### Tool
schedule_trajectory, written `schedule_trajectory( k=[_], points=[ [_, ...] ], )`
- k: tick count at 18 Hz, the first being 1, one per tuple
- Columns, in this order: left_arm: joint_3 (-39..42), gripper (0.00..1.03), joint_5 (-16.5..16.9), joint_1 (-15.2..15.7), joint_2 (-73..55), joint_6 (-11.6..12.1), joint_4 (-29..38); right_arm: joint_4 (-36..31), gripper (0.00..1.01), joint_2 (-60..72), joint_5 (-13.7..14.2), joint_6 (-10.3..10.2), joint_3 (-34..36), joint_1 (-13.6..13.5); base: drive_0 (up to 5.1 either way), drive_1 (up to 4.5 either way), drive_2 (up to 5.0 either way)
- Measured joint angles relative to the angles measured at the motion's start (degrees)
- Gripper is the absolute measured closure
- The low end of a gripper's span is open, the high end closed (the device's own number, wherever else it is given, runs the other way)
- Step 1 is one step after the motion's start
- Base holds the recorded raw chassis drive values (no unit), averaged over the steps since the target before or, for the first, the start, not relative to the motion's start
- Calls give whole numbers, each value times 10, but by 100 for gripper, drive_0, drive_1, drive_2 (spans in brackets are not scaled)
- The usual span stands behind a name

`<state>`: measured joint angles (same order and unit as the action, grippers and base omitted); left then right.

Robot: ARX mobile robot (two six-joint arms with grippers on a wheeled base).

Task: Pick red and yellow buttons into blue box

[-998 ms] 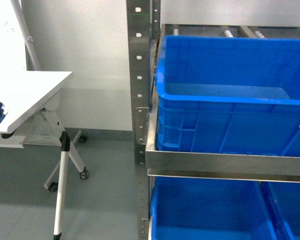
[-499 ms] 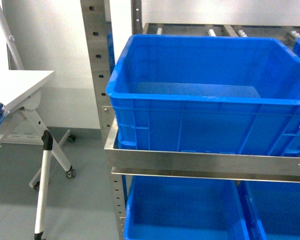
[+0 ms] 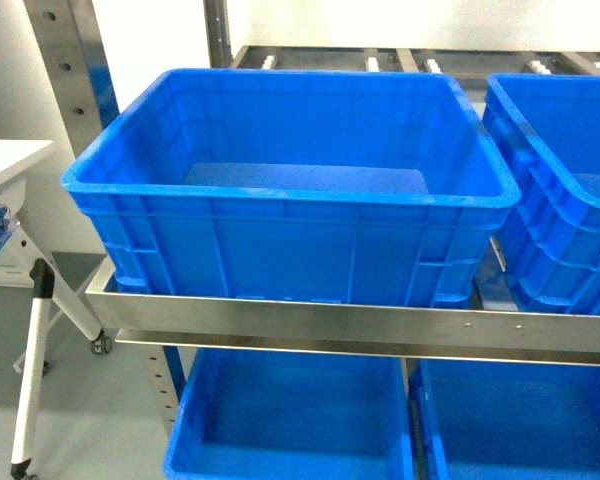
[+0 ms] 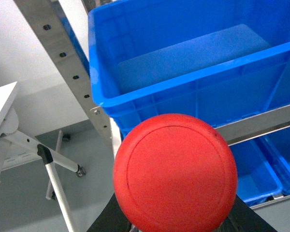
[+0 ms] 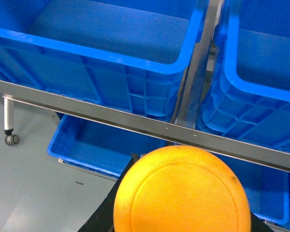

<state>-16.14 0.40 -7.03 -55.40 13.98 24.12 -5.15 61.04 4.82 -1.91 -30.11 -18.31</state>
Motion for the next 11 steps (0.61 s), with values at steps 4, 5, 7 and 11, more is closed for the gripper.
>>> schedule_trajectory(
  k=[4, 5, 7, 11],
  points=[
    [0, 80, 0, 0, 0, 0, 0, 1, 75, 0, 0, 0, 0, 0, 490, -233, -233],
    [0, 80, 0, 0, 0, 0, -1, 1, 75, 0, 0, 0, 0, 0, 482, -232, -232],
    [0, 80, 0, 0, 0, 0, 1, 0, 75, 0, 0, 0, 0, 0, 482, -232, -232],
    [0, 80, 0, 0, 0, 0, 0, 0, 75, 0, 0, 0, 0, 0, 482, -232, -232]
  ],
)
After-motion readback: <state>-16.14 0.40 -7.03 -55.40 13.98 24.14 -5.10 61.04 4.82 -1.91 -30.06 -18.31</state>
